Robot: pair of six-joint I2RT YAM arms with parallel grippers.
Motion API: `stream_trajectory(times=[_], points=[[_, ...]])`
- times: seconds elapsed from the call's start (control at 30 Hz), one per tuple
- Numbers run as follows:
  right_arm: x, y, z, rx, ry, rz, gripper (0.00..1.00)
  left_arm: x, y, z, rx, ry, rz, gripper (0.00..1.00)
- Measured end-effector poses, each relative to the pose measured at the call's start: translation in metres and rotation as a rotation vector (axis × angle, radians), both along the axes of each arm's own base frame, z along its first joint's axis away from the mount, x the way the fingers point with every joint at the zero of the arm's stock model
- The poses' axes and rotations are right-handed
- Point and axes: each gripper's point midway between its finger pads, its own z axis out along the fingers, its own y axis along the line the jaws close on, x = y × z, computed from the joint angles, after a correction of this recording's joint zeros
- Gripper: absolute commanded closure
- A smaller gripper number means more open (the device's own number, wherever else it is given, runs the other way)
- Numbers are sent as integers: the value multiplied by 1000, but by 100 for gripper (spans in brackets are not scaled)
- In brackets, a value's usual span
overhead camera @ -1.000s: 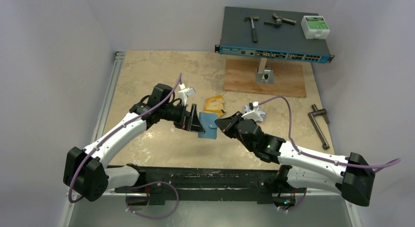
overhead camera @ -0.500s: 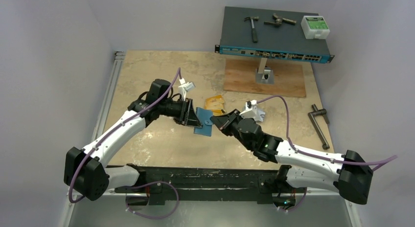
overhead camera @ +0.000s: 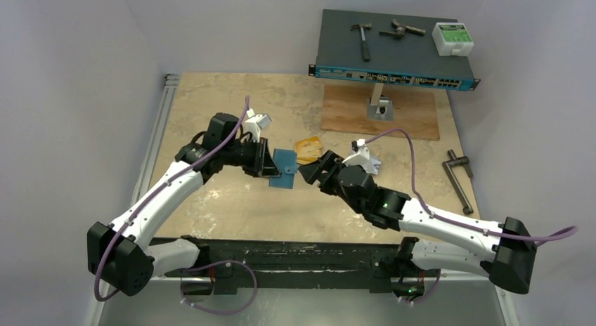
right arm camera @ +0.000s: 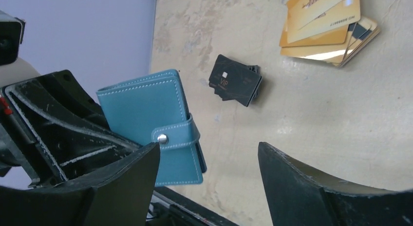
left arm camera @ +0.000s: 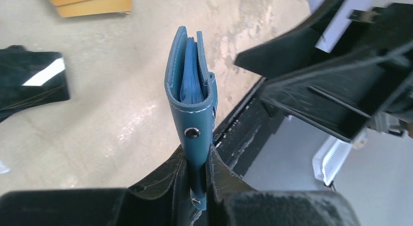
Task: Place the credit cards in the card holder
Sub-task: Open the card holder at the center of the board.
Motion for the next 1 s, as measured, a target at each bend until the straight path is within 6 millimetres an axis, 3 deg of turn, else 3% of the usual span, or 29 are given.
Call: stream_trajectory(times=[0.13, 0.3, 0.4, 0.6, 0.73, 1.0], points=[[-3, 3, 15, -115, -47, 19, 27, 8, 11, -1, 66, -10, 72, 100], [-16, 34, 34, -277, -147, 93, 37, 6, 16, 0, 96, 12, 97, 100], [-21, 41, 35, -364, -200, 126, 43, 4, 17, -1, 100, 24, 96, 100], [-13, 45, 45, -444, -252, 117, 55, 0, 15, 5, 79, 18, 82, 100], [-7, 54, 47, -472, -255, 106, 55, -3, 12, 11, 50, 9, 64, 100], [0, 60, 28, -557, -233, 88, 50, -6, 12, 13, 40, 20, 58, 100]])
